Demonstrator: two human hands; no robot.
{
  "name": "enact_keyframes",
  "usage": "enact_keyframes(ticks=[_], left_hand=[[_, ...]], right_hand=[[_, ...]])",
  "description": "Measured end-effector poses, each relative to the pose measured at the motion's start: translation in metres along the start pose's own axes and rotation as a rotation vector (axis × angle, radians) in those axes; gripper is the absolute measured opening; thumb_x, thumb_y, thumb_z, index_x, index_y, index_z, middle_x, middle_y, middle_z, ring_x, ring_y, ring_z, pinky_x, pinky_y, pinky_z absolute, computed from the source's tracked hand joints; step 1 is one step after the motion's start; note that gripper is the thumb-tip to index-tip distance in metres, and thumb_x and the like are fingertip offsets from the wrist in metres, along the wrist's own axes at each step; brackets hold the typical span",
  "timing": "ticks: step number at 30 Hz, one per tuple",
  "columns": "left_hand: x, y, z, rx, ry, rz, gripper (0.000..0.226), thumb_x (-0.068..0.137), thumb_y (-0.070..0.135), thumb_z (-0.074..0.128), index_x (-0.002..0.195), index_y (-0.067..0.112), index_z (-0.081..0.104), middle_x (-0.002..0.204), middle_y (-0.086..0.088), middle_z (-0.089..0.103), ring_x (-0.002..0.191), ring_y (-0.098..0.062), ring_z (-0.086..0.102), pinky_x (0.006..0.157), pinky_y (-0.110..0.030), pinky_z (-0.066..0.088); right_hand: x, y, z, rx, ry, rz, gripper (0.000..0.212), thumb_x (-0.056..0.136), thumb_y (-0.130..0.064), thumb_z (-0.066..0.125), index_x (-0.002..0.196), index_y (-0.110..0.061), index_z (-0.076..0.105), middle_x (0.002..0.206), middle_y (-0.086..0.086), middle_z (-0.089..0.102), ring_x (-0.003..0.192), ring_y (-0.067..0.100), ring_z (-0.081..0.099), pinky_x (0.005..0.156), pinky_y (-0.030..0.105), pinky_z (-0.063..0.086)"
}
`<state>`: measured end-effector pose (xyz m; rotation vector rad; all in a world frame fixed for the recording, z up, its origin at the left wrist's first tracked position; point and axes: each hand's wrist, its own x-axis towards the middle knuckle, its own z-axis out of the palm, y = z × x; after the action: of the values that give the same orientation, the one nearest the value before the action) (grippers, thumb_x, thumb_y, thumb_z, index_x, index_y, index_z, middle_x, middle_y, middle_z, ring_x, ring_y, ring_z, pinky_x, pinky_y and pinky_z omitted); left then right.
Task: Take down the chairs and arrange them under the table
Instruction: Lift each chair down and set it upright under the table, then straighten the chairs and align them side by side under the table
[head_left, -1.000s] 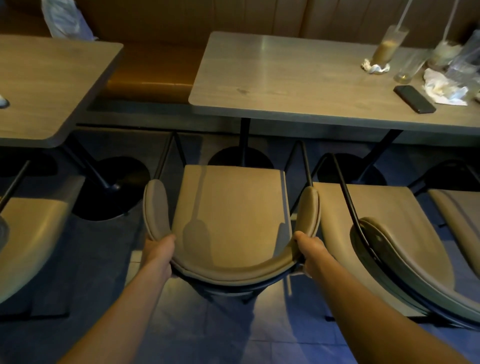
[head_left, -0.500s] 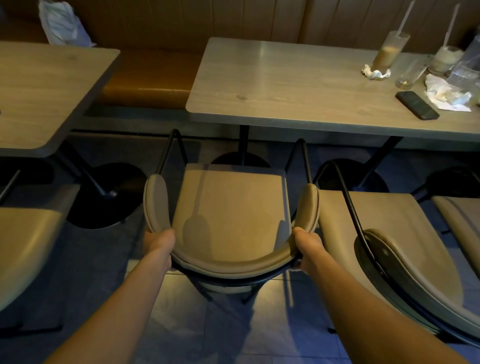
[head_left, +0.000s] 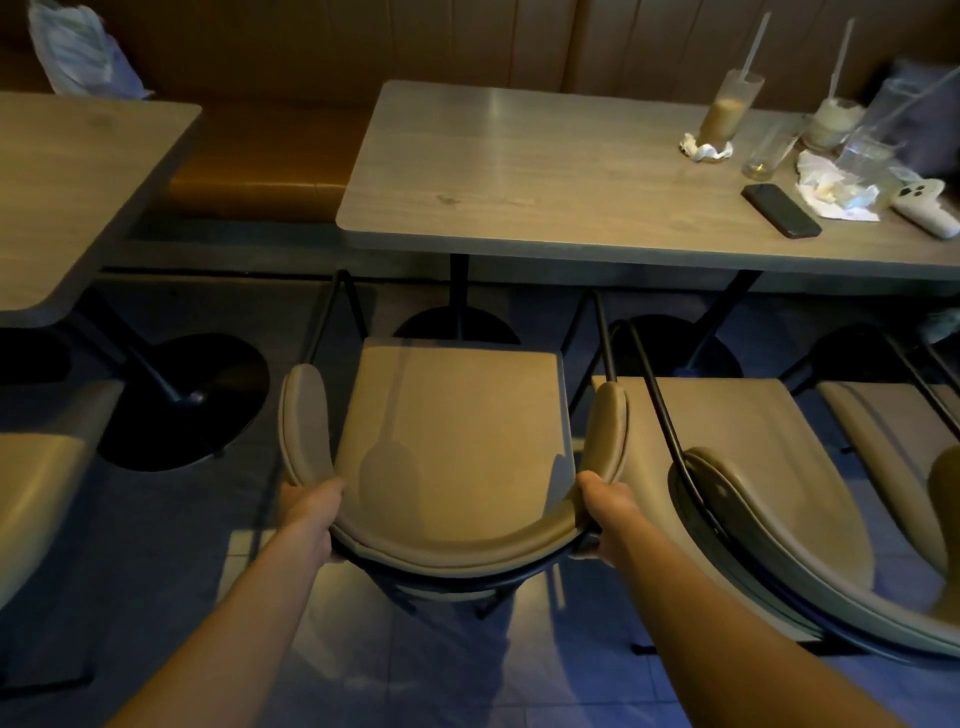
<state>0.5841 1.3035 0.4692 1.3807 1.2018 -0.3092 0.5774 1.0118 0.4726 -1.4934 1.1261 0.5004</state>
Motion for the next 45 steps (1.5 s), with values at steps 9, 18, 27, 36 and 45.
enact_keyframes(ticks=[9,18,27,36,45], left_hand=[[-0.036,-0.004,0.006,0.625,0.406,0.438,0.085,0.085,0.029,0.068,0.151,0.013,0.017,0.158,-0.017,0.007,0.139,-0.040,0.017,0.108,-0.054,0.025],[-0.134,-0.014,0.108,0.537,0.059,0.558,0.036,0.097,0.026,0.050,0.132,0.020,0.050,0.139,-0.008,0.044,0.123,-0.032,0.046,0.102,-0.046,0.041],[-0.253,-0.092,0.254,0.275,-0.205,0.324,0.027,0.093,0.022,0.051,0.108,0.002,0.061,0.115,-0.025,0.063,0.107,-0.037,0.060,0.094,-0.043,0.047],[-0.300,-0.150,0.338,0.219,-0.419,-0.117,0.074,0.090,0.040,0.065,0.150,0.019,0.028,0.143,-0.008,0.042,0.126,-0.031,0.043,0.098,-0.050,0.043],[-0.276,-0.161,0.356,0.123,-0.469,-0.243,0.041,0.093,0.011,0.061,0.131,0.011,0.045,0.143,-0.012,0.041,0.130,-0.037,0.045,0.092,-0.062,0.049]], right_hand=[[-0.023,-0.003,-0.076,-0.356,0.208,-0.339,0.053,0.096,-0.050,0.048,0.132,-0.011,0.054,0.122,0.014,0.063,0.107,0.029,0.061,0.095,0.048,0.052],[-0.040,-0.009,-0.216,-0.342,0.404,-0.376,0.016,0.099,-0.018,0.046,0.095,-0.011,0.059,0.083,0.008,0.060,0.071,0.020,0.052,0.070,0.031,0.041],[-0.006,0.011,-0.348,-0.218,0.575,-0.020,0.056,0.095,-0.028,0.052,0.144,-0.004,0.038,0.148,0.022,0.038,0.135,0.039,0.036,0.112,0.046,0.032],[0.055,0.035,-0.416,0.080,0.576,0.111,0.067,0.092,-0.016,0.061,0.147,-0.006,0.025,0.147,0.025,0.039,0.129,0.044,0.043,0.107,0.056,0.038],[0.094,0.039,-0.429,0.341,0.453,0.167,0.064,0.098,-0.009,0.050,0.155,-0.012,0.020,0.155,0.019,0.031,0.135,0.040,0.040,0.109,0.052,0.037]])
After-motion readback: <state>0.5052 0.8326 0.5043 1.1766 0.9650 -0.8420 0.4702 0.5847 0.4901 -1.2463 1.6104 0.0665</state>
